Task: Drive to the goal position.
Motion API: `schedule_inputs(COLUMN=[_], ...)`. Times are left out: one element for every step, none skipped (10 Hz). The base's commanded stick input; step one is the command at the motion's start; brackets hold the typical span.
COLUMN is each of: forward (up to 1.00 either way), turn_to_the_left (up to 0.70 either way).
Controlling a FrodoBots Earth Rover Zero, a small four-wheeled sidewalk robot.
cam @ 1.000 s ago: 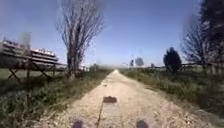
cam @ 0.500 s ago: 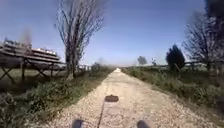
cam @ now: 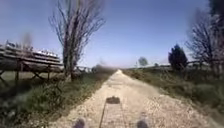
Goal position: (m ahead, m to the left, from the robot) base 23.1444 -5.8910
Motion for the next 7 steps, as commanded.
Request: schedule_inputs(forward=[0.7,0.7,0.7,0.7,0.7,0.7,0.7], turn_to_the_left=[0.0,0.0,0.0,0.0,0.0,0.0,0.0])
